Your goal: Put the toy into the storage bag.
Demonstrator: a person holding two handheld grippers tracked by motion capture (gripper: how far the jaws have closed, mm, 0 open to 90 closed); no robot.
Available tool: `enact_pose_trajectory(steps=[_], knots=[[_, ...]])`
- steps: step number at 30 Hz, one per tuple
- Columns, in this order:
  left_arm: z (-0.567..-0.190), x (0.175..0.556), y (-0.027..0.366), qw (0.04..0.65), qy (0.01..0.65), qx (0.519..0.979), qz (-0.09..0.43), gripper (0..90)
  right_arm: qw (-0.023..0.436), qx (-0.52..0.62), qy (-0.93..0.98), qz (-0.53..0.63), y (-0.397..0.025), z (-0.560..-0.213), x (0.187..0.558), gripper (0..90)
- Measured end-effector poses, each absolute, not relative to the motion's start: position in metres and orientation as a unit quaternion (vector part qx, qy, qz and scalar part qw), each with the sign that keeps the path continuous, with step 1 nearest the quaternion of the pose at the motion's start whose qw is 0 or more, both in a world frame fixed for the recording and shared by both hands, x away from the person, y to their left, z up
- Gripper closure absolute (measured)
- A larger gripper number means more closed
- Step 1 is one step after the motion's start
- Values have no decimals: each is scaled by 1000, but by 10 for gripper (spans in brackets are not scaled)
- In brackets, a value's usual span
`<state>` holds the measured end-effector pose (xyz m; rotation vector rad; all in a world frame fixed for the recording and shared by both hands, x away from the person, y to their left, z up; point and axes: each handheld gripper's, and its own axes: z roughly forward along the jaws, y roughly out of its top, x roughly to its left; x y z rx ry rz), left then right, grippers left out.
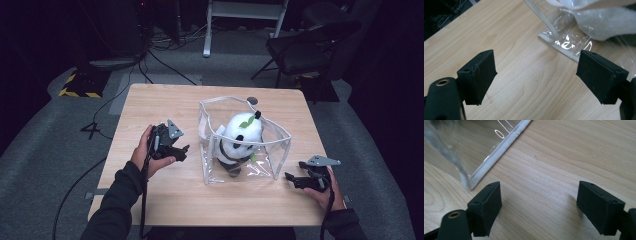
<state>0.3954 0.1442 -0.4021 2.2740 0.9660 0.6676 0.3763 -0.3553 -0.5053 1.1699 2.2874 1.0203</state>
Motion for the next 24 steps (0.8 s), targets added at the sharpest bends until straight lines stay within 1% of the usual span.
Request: enact_pose_trajectory(steps=[8, 15, 21, 24], knots=[[-412, 393, 150, 278, 365, 854, 244, 160, 187, 416, 813, 362, -355, -505, 376, 199], [-424, 390, 152, 249, 358, 868, 237, 161, 187, 416, 813, 362, -355, -505, 376, 199], [-433, 386, 155, 246, 356, 873, 225, 162, 188, 416, 813, 362, -355, -505, 376, 198], [-436, 385, 156, 243, 357, 873, 227, 162, 188, 416, 813, 362, -355, -505, 376, 199]])
